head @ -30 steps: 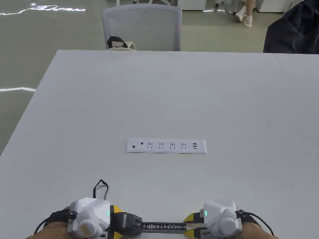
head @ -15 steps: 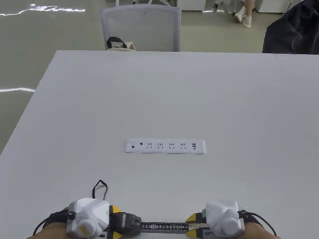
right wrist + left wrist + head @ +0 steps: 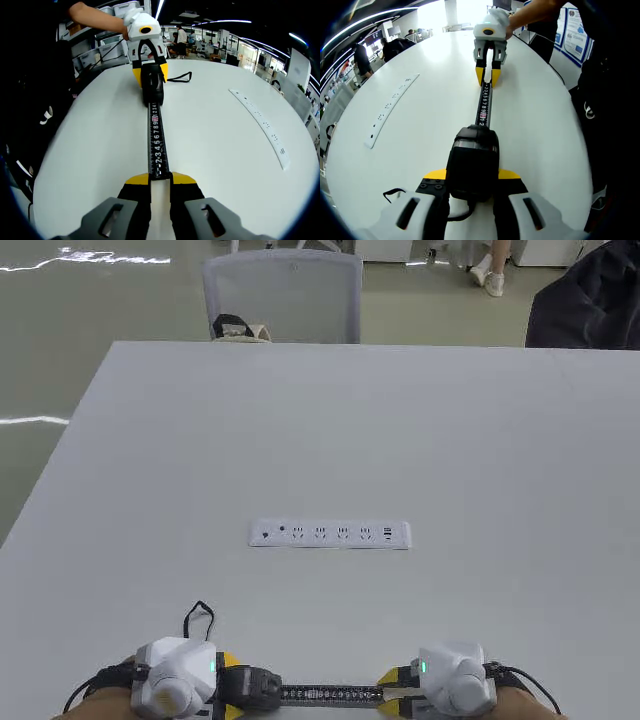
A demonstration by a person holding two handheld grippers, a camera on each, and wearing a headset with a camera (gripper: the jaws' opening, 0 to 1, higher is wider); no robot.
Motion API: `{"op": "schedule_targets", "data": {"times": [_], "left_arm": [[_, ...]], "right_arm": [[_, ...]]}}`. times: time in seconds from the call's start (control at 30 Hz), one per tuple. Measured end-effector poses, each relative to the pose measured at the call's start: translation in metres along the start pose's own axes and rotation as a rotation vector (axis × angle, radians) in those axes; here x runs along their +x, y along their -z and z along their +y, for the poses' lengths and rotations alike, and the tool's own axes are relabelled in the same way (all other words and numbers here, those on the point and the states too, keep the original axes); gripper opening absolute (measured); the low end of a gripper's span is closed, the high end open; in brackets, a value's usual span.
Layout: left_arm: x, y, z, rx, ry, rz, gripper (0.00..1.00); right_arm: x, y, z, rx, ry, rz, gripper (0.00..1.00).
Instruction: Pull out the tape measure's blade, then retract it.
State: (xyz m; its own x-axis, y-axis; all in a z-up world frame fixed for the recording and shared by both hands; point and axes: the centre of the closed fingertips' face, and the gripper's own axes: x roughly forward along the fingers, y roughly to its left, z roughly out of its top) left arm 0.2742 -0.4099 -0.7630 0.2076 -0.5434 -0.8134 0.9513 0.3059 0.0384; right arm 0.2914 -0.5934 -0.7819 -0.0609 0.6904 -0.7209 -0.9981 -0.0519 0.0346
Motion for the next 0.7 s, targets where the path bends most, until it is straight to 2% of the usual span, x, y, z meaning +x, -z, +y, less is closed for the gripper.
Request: {"op": "schedule_targets", "data": {"times": [0.2, 0.33, 0.7], "left_arm": [[-0.0004, 0.0001, 0.0003, -0.006, 0.000, -0.002, 0.29], [-0.0003, -0.0014, -0.0004, -0.002, -0.002, 0.000, 0.29], [-0.0001, 0.0001, 0.0000, -0.006, -0.001, -0.002, 0.29]], "right_arm": [[-0.0046, 0.0031, -0.0051, 0.027, 0.016, -0.007, 0.11], [0.0000, 0.0051, -0.0031, 0.026, 0.012, 0.005, 0.11], [-0.0017, 0.0031, -0.0021, 0.026, 0.012, -0.002, 0.11]]}}
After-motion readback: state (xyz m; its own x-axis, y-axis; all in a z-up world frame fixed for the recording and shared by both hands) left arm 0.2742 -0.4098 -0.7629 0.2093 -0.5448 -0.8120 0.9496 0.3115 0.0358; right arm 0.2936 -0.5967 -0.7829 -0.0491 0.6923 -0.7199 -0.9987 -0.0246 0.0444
